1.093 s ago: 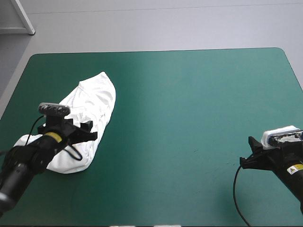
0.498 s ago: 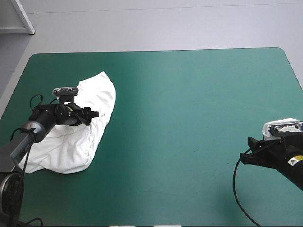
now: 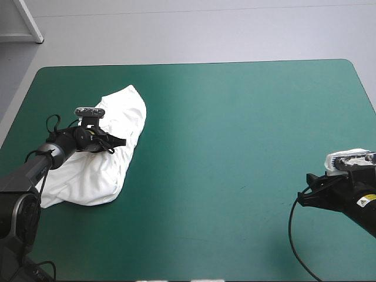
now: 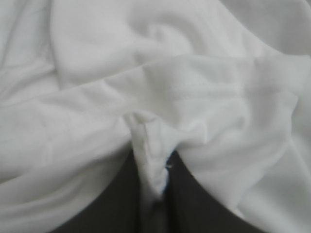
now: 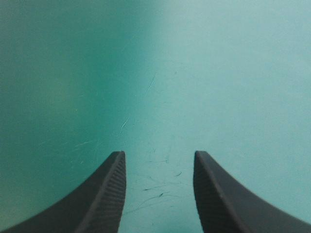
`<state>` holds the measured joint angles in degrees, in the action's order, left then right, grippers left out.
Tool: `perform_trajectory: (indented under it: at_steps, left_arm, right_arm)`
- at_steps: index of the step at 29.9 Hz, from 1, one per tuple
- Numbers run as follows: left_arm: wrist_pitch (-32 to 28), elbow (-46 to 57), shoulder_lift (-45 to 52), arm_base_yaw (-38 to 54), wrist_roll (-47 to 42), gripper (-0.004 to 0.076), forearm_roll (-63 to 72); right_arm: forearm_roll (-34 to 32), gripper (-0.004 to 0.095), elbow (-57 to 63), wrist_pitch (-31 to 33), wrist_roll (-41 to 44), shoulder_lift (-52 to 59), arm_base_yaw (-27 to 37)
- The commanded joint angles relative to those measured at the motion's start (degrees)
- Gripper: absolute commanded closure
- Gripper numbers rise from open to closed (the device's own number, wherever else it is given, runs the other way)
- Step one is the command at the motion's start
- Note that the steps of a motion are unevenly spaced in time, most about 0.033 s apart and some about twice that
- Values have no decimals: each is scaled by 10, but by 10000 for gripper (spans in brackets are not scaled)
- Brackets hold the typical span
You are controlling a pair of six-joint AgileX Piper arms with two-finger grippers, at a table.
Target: Fold the cloth
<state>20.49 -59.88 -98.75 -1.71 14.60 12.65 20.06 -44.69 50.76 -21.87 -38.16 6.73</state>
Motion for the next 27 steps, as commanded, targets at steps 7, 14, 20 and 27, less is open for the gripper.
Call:
perform_trajectory:
  at_steps: [7, 14, 20, 27]
  left_arm:
    - [75, -71, 1, -177, 254, 734, 136]
    - [91, -108, 1, -358, 255, 734, 115]
    - [77, -113, 1, -416, 247, 733, 114]
    - [152, -147, 12, -415, 233, 419, 117]
  right_arm:
    - [11, 480, -50, -18, 15, -3, 0]
    - [9, 479, -58, -3, 28, -3, 0]
    - [-16, 479, -58, -4, 34, -3, 0]
    - [-28, 476, -58, 4, 47, -3, 0]
